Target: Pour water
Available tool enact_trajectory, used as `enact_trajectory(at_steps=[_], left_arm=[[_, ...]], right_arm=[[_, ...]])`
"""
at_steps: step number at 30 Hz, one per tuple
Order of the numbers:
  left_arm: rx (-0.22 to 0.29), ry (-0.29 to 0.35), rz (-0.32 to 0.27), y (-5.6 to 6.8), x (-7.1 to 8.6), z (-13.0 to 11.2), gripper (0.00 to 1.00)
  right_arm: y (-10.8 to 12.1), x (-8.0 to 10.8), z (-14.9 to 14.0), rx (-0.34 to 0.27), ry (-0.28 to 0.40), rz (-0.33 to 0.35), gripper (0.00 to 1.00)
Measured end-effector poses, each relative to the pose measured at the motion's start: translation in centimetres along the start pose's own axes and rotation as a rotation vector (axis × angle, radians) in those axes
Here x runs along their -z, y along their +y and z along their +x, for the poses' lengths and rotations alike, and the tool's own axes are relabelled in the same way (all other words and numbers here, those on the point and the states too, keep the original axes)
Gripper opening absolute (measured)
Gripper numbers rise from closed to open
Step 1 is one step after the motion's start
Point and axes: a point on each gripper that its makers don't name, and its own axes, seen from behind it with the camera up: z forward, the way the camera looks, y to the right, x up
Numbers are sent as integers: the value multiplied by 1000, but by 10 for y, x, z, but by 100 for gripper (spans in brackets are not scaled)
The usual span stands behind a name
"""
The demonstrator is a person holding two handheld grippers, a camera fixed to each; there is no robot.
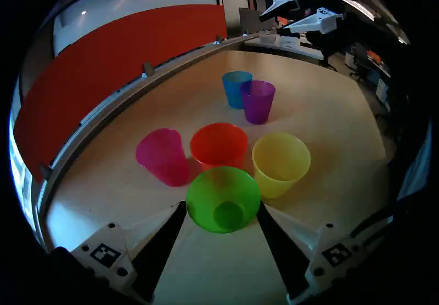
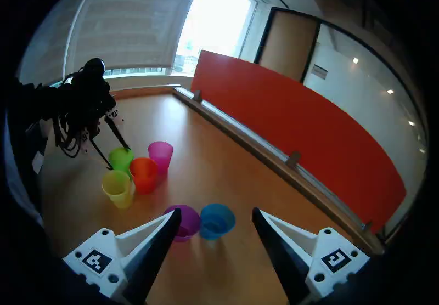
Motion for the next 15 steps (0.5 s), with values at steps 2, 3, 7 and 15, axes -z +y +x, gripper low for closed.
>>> enact_trajectory(at_steps=[2, 3, 7, 15], left_arm=[[1, 1, 0, -1, -1, 0, 93], [2, 1, 1, -1, -2, 0, 93], [2, 3, 1, -1, -4, 1, 93], [-2, 2, -1, -1, -10, 2, 93]], right_arm=[[0, -1, -1, -2, -2, 1, 100], [1, -1, -1, -3, -2, 1, 100], [1, -2, -3, -6, -3, 0, 100], [3, -4, -3, -5, -6, -2, 100]])
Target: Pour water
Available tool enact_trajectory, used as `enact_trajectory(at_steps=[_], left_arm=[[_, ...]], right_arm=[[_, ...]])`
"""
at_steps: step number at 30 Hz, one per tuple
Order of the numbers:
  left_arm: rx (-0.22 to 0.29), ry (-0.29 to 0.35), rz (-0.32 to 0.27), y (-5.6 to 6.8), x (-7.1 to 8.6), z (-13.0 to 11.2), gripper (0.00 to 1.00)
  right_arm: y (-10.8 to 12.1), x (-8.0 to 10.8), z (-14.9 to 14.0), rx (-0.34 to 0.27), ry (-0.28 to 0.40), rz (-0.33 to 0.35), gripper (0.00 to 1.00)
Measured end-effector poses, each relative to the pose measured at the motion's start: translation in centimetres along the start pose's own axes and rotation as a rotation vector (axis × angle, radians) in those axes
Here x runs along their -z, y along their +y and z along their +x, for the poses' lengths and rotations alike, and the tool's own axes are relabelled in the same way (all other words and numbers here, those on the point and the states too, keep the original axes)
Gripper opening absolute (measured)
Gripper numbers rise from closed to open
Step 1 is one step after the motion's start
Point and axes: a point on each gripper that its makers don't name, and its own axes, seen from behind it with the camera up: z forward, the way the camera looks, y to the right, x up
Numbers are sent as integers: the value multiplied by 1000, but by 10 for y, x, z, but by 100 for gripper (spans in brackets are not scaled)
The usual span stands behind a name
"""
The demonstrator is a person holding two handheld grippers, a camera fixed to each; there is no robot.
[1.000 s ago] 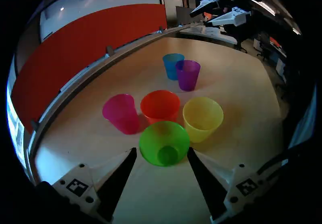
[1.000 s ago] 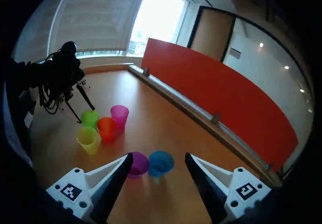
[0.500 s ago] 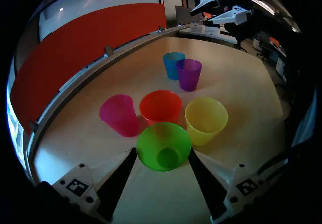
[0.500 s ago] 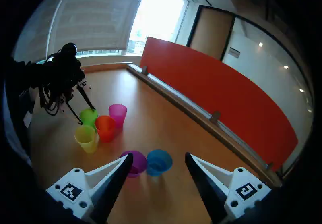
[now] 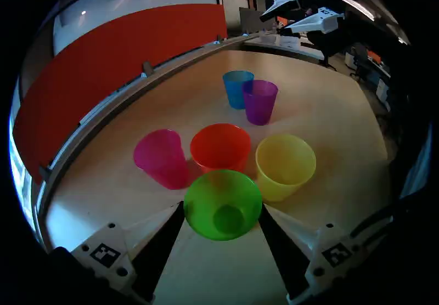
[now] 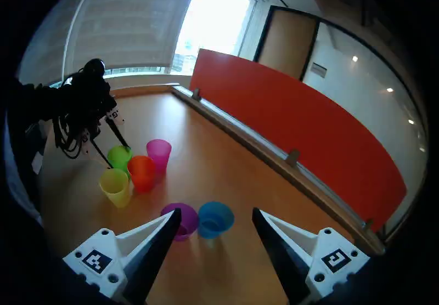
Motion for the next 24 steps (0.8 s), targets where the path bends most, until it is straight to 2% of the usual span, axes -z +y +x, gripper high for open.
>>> enact_trajectory(at_steps=[6, 15, 24], left_arm=[[1, 2, -3, 1, -1, 1, 93], [39, 1, -13, 2, -2, 1, 89], [17, 8, -16, 6, 3, 5, 89]], right_arm=[[0, 1, 1, 2, -1, -3, 100], [0, 2, 1, 6, 0, -6, 100], [2, 2, -2, 3, 1, -8, 100]])
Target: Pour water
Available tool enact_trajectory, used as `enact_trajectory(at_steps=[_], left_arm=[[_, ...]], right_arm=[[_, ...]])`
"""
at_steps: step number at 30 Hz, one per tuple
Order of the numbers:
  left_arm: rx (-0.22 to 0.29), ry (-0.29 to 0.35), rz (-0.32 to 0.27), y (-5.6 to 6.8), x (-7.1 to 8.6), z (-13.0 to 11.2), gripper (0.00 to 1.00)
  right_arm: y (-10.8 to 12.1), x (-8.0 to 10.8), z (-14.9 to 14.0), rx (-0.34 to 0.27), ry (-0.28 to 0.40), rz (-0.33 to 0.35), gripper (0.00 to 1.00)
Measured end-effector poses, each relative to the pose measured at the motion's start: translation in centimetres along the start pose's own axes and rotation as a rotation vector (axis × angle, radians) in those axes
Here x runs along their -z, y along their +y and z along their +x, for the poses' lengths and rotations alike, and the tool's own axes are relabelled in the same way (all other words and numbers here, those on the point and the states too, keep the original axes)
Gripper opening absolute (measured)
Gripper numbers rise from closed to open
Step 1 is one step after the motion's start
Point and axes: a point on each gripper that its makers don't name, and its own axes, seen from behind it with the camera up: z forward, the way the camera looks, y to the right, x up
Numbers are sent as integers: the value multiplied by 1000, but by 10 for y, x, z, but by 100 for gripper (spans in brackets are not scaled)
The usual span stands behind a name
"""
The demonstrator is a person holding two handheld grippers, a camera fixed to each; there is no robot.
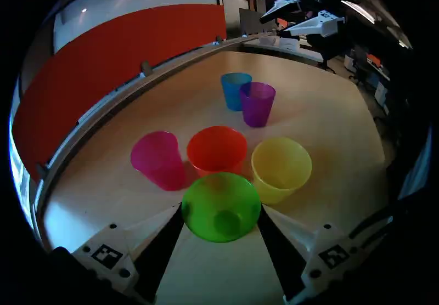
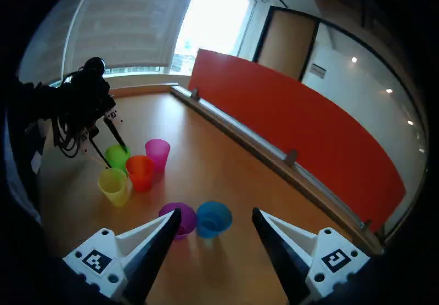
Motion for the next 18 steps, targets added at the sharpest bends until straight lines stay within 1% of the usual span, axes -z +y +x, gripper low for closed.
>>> enact_trajectory(at_steps=[3, 9, 18], left_arm=[[0, 14, 8, -1, 3, 6, 89], [5, 47, 36, -7, 14, 18, 89], [27, 134, 90, -20, 36, 45, 89]], right_arm=[[0, 0, 0, -3, 2, 1, 100], [1, 1, 4, -5, 12, -2, 100], [3, -1, 7, -28, 29, -7, 100]])
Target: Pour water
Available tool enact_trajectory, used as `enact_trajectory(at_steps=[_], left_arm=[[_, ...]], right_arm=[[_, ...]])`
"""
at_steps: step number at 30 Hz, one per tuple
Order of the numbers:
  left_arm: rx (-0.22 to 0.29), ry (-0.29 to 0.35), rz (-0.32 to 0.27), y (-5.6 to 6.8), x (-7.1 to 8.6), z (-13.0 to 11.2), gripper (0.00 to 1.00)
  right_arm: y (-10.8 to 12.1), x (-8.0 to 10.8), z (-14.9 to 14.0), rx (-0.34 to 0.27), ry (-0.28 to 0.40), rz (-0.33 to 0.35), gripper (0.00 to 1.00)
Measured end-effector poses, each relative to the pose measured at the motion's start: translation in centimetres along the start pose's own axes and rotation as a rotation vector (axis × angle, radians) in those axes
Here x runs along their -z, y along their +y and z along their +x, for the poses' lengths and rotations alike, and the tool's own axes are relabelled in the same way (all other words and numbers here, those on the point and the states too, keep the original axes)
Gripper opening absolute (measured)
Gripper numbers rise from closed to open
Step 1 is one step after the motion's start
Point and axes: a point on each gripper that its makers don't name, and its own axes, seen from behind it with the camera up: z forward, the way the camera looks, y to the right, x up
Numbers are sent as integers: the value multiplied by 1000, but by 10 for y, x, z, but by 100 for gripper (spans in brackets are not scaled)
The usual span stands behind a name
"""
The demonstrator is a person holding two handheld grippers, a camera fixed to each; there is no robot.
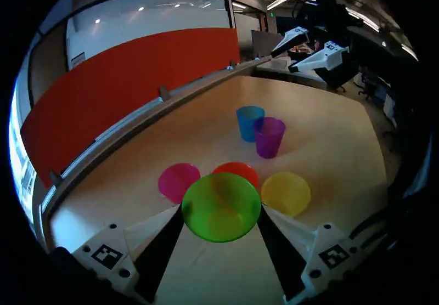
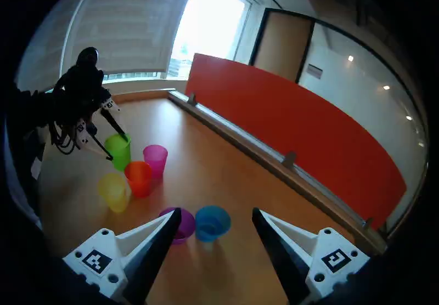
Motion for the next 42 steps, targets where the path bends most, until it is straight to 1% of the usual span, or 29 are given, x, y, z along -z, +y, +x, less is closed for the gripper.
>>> enact_trajectory(at_steps=[12, 21, 30, 36, 42], left_arm=[[12, 65, 34, -7, 15, 29, 88], [41, 121, 57, -14, 26, 49, 88], [42, 190, 89, -21, 41, 75, 88], [56, 225, 101, -26, 47, 87, 89], [54, 262, 114, -29, 55, 99, 89]], right_arm=[[4, -3, -4, -19, 1, 2, 100], [6, -15, -9, -28, -1, 2, 100], [12, -24, -16, -49, -2, -1, 100], [15, -30, -19, -59, -4, -2, 100], [17, -34, -21, -61, -5, 0, 100]])
